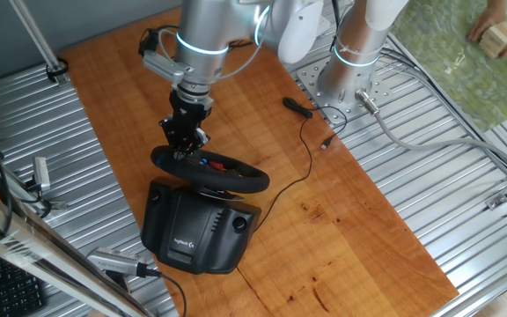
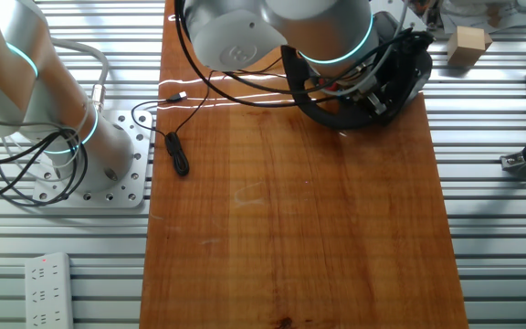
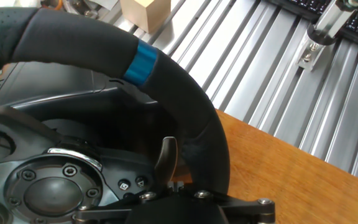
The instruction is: Rotate the steering wheel 90 degrees clockwise
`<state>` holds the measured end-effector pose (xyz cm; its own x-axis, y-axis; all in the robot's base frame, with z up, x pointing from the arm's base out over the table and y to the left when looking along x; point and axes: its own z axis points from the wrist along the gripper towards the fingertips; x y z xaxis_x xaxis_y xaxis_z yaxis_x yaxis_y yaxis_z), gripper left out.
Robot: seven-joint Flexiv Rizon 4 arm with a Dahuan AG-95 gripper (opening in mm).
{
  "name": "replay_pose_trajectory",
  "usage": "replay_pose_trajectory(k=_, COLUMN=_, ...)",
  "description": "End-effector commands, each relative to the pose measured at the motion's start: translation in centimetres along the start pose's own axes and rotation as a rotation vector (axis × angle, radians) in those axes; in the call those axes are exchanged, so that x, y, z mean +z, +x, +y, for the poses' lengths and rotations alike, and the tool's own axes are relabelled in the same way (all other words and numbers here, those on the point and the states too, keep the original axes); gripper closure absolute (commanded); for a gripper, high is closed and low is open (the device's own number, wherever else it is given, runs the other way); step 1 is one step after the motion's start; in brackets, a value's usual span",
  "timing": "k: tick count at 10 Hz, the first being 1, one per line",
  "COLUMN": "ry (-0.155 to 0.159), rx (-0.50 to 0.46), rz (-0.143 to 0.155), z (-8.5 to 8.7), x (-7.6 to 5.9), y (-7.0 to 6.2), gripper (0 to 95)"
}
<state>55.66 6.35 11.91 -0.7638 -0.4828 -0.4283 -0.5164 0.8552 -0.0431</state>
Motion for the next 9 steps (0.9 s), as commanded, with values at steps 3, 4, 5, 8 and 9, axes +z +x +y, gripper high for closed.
replay_pose_trajectory(k=3, ry=-0.002, rx=0.002, rz=-0.002, z=0.17, x=-0.01, y=0.22, gripper=95.0)
replay_pose_trajectory(k=4, ry=0.0, rx=0.003, rz=-0.003, z=0.23, x=0.0, y=0.34, gripper=95.0)
replay_pose_trajectory(k=5, ry=0.0, rx=0.005, rz=-0.004, z=0.29, x=0.02, y=0.45, gripper=95.0)
replay_pose_trajectory(k=8, ry=0.003, rx=0.005, rz=-0.006, z=0.44, x=0.07, y=0.75, gripper=95.0)
replay_pose_trajectory(k=9, ry=0.004, rx=0.005, rz=-0.005, z=0.47, x=0.09, y=0.81, gripper=95.0)
